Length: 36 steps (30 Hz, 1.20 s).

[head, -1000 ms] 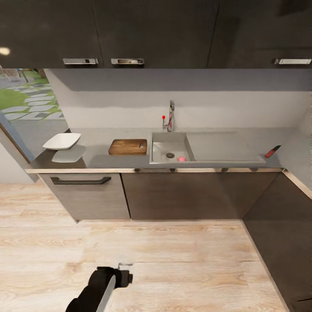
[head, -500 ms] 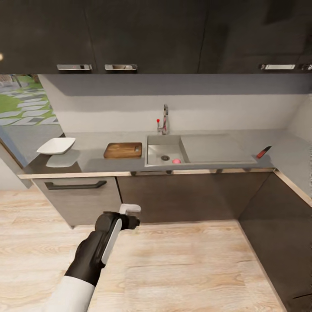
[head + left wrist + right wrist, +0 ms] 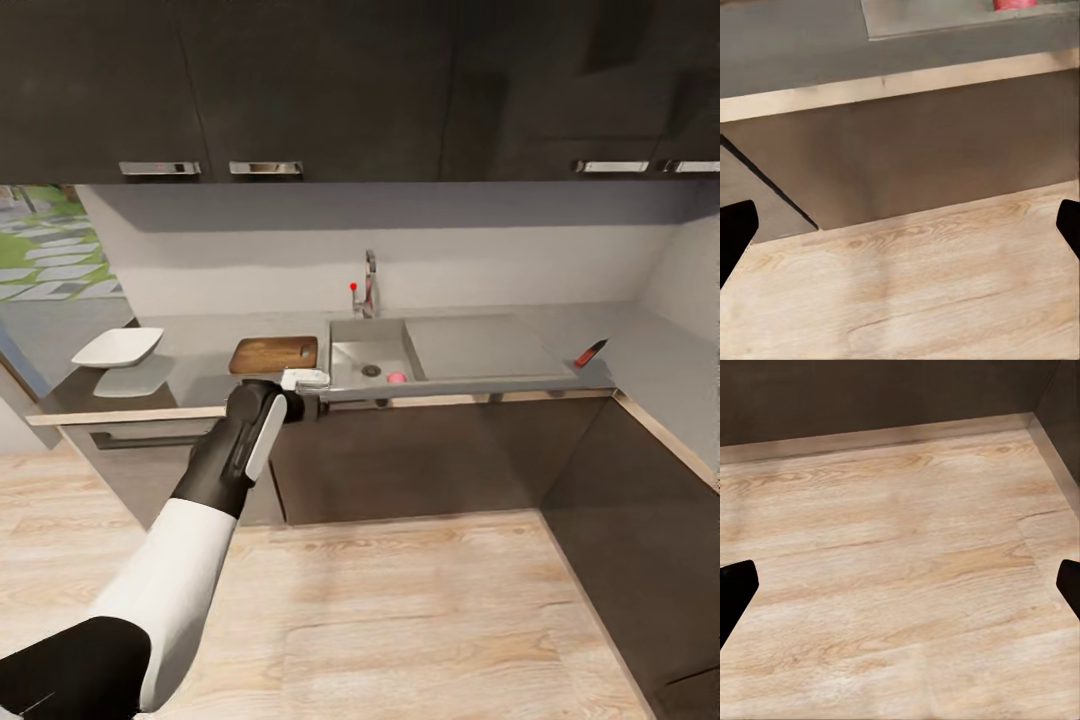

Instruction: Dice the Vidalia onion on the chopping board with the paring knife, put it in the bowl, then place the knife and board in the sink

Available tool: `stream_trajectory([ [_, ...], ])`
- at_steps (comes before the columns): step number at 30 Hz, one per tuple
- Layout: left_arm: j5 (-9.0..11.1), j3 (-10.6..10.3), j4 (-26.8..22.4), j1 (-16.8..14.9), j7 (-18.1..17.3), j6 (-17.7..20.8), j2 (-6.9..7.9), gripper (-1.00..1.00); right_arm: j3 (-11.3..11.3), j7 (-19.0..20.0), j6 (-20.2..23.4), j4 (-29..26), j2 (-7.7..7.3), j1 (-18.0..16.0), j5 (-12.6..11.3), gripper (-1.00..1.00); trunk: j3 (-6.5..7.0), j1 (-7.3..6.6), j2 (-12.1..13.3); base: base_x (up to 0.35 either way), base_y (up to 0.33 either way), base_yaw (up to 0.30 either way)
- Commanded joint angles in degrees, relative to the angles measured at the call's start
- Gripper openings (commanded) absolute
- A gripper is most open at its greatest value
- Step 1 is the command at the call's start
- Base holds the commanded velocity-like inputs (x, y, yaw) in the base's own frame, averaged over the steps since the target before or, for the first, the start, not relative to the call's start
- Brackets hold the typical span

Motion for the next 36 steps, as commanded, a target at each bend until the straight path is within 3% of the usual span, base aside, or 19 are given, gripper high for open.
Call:
stream_trajectory([
  [1,1.11,-0.06,0.21,-0.66,0.58,0.23,0.01,1.0,-0.24,-0.37,-0.12,0.01,0.03,-0.04,0.6,1.0,-0.02,0.03,-0.1,0.0,0.0,-0.085],
  [9,2.43,-0.58,0.48,-1.64,0.37,0.27,0.31,1.0,-0.26,-0.37,-0.13,0.01,0.03,-0.04,0.6,1.0,0.35,0.03,-0.1,0.0,0.0,-0.029],
  [13,2.48,-4.31,-0.11,-1.7,0.36,0.27,0.51,1.0,-0.23,-0.37,-0.15,0.01,0.03,-0.04,0.6,1.0,0.36,0.03,-0.1,0.0,0.0,-0.001],
  [17,2.49,-5.31,-1.06,-1.7,0.36,0.26,0.53,1.0,-0.22,-0.39,-0.13,0.01,0.04,-0.04,0.63,1.0,0.36,0.03,-0.1,0.006,-0.003,0.0],
  [36,2.58,-5.6,0.09,-1.7,0.36,0.23,0.56,1.0,-0.14,-0.46,-0.13,0.04,0.12,-0.04,0.69,1.0,0.36,0.03,-0.1,0.224,-0.201,0.0],
])
